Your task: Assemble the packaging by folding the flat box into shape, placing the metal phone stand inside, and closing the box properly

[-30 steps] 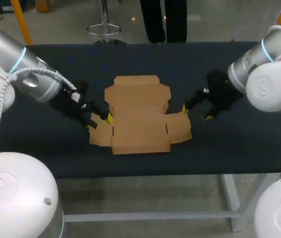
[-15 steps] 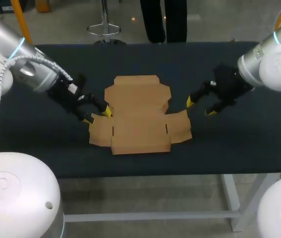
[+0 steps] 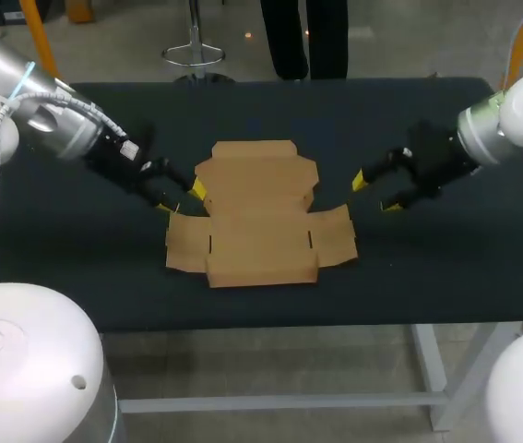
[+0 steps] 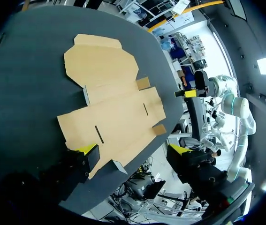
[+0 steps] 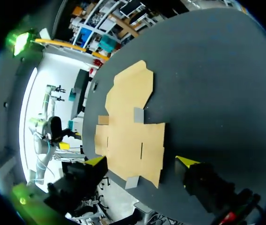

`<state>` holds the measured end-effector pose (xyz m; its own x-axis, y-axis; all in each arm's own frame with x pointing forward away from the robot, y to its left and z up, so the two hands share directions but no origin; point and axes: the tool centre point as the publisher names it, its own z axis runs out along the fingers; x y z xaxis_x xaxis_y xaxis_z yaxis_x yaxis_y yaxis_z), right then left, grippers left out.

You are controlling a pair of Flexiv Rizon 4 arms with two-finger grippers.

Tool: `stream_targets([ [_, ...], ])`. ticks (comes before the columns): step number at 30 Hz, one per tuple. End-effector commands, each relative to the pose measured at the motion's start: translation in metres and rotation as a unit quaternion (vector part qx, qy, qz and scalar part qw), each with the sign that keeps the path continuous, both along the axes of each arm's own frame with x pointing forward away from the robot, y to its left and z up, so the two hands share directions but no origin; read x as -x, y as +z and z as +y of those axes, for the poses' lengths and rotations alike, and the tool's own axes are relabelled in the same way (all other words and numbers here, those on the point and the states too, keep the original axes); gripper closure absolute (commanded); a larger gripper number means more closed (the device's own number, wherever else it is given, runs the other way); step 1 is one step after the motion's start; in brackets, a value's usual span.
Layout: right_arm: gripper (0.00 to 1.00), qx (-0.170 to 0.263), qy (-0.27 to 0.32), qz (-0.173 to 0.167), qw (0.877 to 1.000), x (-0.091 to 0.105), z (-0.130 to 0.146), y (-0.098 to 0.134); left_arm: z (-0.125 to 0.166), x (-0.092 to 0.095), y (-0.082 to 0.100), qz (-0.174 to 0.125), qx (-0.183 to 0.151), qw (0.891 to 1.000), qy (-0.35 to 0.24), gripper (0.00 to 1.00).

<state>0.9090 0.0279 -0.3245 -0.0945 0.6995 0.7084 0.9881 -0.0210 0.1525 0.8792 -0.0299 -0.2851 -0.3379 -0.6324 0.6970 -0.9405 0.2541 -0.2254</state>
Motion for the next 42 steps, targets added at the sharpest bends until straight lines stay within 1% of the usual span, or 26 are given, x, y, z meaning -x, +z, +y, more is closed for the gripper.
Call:
stream_targets([
  [1, 0.0, -0.178, 0.043, 0.002, 0.983, -0.026, 0.007, -0.012, 0.005, -0.028, -0.002, 0.017, 0.021, 0.999, -0.024, 0.0],
  [2, 0.0, -0.185, 0.046, 0.0, 0.982, -0.03, 0.009, -0.013, 0.006, -0.032, -0.001, 0.017, 0.022, 0.999, -0.025, 0.0],
  [6, 0.0, -0.184, 0.041, -0.013, 0.982, -0.047, 0.017, -0.018, 0.009, -0.045, 0.001, 0.017, 0.027, 0.999, -0.026, 0.0],
  [11, 0.0, -0.185, 0.037, -0.015, 0.982, -0.065, 0.025, -0.023, 0.016, -0.062, 0.002, 0.022, 0.038, 0.999, -0.028, 0.0],
  [13, 0.0, -0.184, 0.037, -0.012, 0.982, -0.071, 0.029, -0.027, 0.019, -0.067, 0.001, 0.019, 0.042, 0.999, -0.025, 0.0],
  [14, 0.0, -0.184, 0.043, -0.005, 0.982, -0.075, 0.032, -0.029, 0.021, -0.072, 0.001, 0.02, 0.047, 0.998, -0.027, 0.0],
  [15, 0.0, -0.184, 0.046, 0.005, 0.982, -0.079, 0.034, -0.032, 0.023, -0.076, 0.002, 0.022, 0.049, 0.998, -0.026, 0.0],
  [16, 0.0, -0.184, 0.046, 0.005, 0.982, -0.079, 0.034, -0.032, 0.024, -0.079, 0.003, 0.029, 0.052, 0.998, -0.03, 0.0],
  [27, 0.0, -0.184, 0.046, 0.005, 0.982, -0.079, 0.034, -0.032, 0.024, -0.079, 0.003, 0.029, 0.052, 0.998, -0.03, 0.0],
  [28, 0.0, -0.184, 0.046, 0.005, 0.982, -0.079, 0.034, -0.032, 0.024, -0.08, 0.002, 0.032, 0.062, 0.997, -0.038, 0.0],
  [31, 0.0, -0.172, 0.054, -0.002, 0.984, -0.084, 0.044, -0.035, 0.02, -0.082, 0.006, 0.027, 0.06, 0.997, -0.042, 0.0],
  [34, 0.0, -0.148, 0.04, -0.01, 0.988, -0.091, 0.051, -0.038, 0.016, -0.083, 0.009, 0.023, 0.043, 0.998, -0.037, 0.0],
  [38, 0.0, -0.14, 0.02, -0.022, 0.99, -0.099, 0.058, -0.042, 0.016, -0.086, 0.01, 0.021, 0.041, 0.998, -0.031, 0.0],
  [42, 0.0, -0.137, 0.015, -0.03, 0.99, -0.105, 0.062, -0.046, 0.017, -0.086, 0.01, 0.022, 0.042, 0.998, -0.029, 0.0],
])
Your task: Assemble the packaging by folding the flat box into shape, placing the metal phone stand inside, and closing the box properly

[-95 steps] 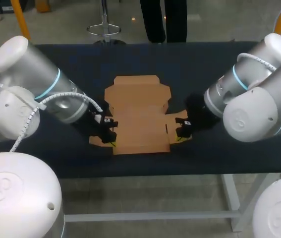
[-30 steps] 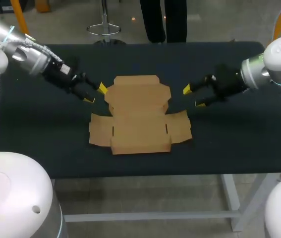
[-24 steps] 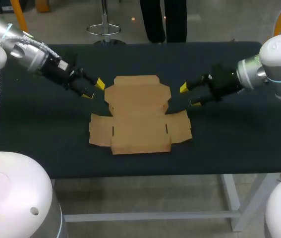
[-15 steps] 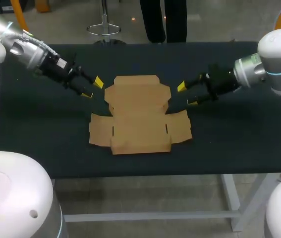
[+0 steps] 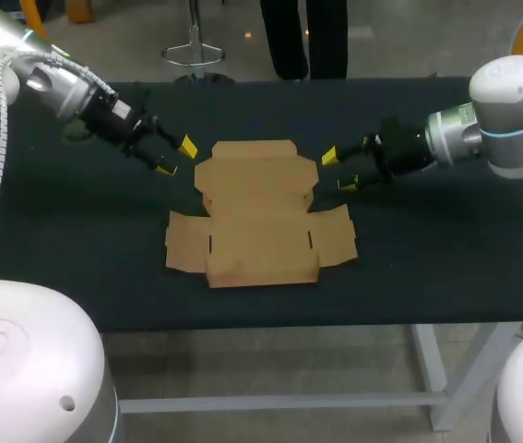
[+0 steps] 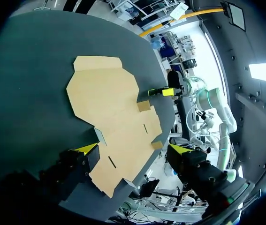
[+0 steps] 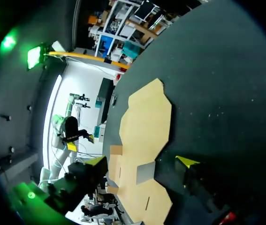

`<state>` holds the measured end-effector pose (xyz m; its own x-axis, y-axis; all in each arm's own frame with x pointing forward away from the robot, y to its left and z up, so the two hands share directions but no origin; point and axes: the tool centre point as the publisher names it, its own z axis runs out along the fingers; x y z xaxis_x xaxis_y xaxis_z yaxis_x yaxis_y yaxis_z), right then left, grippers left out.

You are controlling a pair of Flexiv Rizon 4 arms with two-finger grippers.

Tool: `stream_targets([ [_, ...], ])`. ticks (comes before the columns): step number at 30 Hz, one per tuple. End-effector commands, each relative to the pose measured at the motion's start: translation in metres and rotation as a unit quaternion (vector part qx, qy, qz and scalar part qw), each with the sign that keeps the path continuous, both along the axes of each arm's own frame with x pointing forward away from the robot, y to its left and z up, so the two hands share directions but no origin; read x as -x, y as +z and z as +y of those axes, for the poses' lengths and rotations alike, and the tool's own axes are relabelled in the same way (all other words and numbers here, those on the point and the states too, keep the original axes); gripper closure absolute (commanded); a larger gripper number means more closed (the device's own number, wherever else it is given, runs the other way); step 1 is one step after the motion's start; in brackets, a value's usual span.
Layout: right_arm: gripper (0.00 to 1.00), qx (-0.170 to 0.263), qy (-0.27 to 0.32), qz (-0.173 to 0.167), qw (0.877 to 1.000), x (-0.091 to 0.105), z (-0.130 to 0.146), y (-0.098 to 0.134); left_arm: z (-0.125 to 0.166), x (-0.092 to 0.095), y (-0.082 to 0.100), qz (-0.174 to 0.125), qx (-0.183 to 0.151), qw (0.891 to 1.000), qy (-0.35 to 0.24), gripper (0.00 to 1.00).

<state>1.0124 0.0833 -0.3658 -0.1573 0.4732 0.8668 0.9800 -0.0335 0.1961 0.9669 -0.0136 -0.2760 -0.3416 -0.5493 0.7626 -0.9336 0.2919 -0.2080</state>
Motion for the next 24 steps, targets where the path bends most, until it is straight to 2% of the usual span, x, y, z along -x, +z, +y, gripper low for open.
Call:
stream_targets([
  [1, 0.0, 0.002, -0.005, -0.005, 1.0, -0.003, 0.007, -0.006, 0.001, 0.001, 0.001, 0.001, -0.001, 1.0, 0.001, 0.0],
  [11, 0.0, 0.0, -0.019, 0.004, 1.0, -0.015, 0.007, -0.014, 0.002, 0.0, 0.0, 0.001, 0.001, 1.0, -0.001, 0.0],
  [16, 0.23, 0.007, -0.028, 0.017, 0.999, -0.021, 0.006, -0.013, 0.002, 0.001, -0.003, 0.002, -0.005, 1.0, 0.001, 0.0],
  [18, 0.26, 0.009, -0.027, 0.031, 0.999, -0.025, 0.006, -0.015, 0.003, 0.001, -0.003, 0.002, -0.005, 1.0, 0.002, 0.0],
  [19, 0.35, 0.008, -0.027, 0.032, 0.999, -0.026, 0.006, -0.015, 0.003, 0.002, -0.003, 0.002, -0.005, 1.0, 0.002, 0.0],
  [24, 0.45, 0.022, -0.029, 0.051, 0.998, -0.035, 0.01, -0.02, 0.005, 0.005, -0.004, 0.002, -0.006, 1.0, 0.005, 0.0],
])
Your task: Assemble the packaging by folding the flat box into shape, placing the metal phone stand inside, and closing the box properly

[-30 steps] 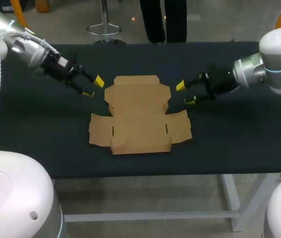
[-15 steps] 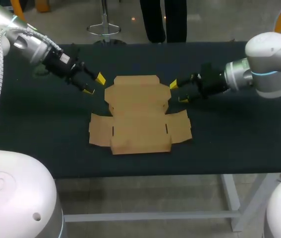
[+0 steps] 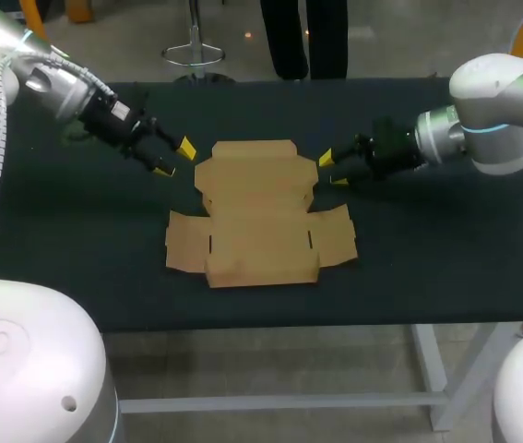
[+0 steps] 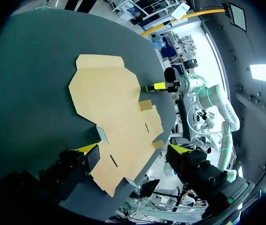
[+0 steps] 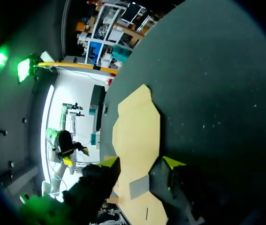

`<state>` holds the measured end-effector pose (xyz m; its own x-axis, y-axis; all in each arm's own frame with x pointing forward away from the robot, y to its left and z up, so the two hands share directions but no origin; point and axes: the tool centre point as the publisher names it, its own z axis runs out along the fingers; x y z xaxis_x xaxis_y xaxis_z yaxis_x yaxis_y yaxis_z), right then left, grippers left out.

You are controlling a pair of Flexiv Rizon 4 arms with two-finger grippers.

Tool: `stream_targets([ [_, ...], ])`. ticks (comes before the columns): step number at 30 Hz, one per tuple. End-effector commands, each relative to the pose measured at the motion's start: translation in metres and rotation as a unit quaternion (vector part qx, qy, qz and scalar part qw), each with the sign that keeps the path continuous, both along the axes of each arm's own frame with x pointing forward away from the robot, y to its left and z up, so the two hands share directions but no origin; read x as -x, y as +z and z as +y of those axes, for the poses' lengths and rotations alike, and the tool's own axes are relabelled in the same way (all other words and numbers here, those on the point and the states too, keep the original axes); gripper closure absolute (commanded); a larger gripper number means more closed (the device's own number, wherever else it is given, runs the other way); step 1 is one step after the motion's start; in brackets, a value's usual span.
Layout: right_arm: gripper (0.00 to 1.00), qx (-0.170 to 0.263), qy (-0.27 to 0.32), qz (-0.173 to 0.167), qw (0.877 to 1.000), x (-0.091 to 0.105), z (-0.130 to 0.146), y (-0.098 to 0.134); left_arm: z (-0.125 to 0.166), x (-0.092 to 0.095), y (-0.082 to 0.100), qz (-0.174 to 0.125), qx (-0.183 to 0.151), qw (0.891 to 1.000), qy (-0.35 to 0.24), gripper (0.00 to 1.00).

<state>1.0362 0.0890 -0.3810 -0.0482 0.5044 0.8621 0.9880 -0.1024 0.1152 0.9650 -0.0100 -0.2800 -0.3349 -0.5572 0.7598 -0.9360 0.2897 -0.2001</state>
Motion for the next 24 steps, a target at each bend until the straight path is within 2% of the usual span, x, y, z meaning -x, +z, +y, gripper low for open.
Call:
stream_targets([
  [1, 0.46, 0.008, 0.008, 0.011, 1.0, -0.011, 0.005, -0.005, 0.002, 0.004, 0.0, 0.0, -0.002, 1.0, 0.004, 0.0],
  [3, 0.49, 0.012, 0.01, 0.015, 1.0, -0.014, 0.005, -0.008, 0.003, 0.006, 0.001, 0.0, -0.002, 1.0, 0.005, 0.0],
  [13, 0.46, 0.011, 0.016, 0.022, 1.0, -0.022, 0.01, -0.019, 0.006, 0.01, 0.0, 0.0, -0.002, 1.0, 0.01, 0.0],
  [24, 0.5, 0.01, 0.017, 0.028, 0.999, -0.025, 0.019, -0.025, 0.012, 0.014, -0.001, -0.002, 0.002, 1.0, 0.016, 0.0],
])
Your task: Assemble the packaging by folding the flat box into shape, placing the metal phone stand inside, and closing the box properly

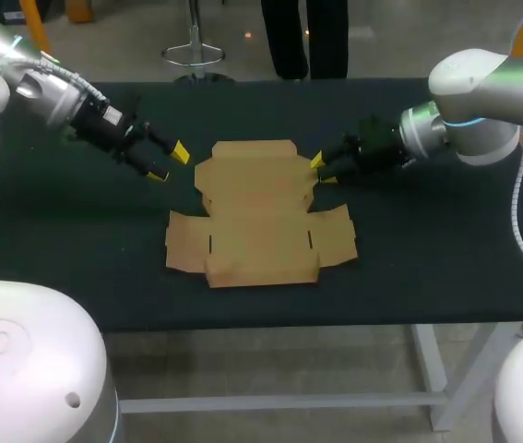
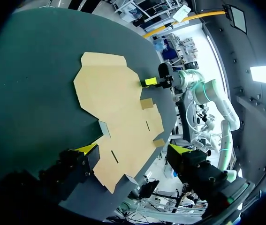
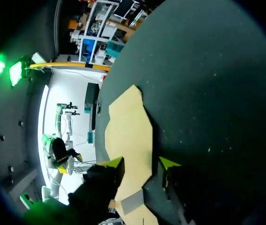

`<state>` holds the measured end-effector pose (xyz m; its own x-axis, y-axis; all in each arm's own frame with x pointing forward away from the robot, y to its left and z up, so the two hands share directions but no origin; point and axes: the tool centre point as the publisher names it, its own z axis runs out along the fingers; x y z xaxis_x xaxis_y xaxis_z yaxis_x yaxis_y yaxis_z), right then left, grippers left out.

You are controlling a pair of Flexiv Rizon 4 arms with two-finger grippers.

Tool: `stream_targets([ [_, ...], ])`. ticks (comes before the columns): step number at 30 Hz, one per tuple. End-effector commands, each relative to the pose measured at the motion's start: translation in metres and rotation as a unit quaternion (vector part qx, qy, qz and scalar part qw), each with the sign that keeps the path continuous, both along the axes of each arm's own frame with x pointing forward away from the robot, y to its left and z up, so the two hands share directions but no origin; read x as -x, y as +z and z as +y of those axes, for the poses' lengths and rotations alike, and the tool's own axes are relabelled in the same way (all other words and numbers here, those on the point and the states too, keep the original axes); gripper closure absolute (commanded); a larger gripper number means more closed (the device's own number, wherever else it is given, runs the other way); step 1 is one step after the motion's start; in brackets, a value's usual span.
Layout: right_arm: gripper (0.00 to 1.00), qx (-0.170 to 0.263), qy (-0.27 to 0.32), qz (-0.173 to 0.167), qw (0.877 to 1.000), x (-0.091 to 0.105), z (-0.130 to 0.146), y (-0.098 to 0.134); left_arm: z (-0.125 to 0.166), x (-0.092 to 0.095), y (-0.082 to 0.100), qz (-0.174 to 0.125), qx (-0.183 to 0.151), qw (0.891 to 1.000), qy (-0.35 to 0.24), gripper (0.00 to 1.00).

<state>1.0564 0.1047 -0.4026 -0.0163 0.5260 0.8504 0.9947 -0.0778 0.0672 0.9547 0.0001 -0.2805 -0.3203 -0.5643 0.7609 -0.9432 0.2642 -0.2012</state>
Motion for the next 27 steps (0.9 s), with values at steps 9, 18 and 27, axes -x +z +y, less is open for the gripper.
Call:
stream_targets([
  [9, 0.45, -0.01, 0.009, -0.006, 1.0, -0.006, 0.017, -0.009, 0.008, 0.008, 0.001, -0.007, 0.005, 1.0, 0.009, 0.0],
  [18, 0.46, -0.026, -0.002, -0.022, 0.999, -0.005, 0.028, -0.016, 0.012, 0.011, 0.0, -0.006, 0.004, 1.0, 0.012, 0.0],
  [27, 0.53, -0.037, -0.002, -0.03, 0.999, -0.006, 0.036, -0.017, 0.017, 0.015, -0.001, -0.005, 0.005, 1.0, 0.015, 0.0],
])
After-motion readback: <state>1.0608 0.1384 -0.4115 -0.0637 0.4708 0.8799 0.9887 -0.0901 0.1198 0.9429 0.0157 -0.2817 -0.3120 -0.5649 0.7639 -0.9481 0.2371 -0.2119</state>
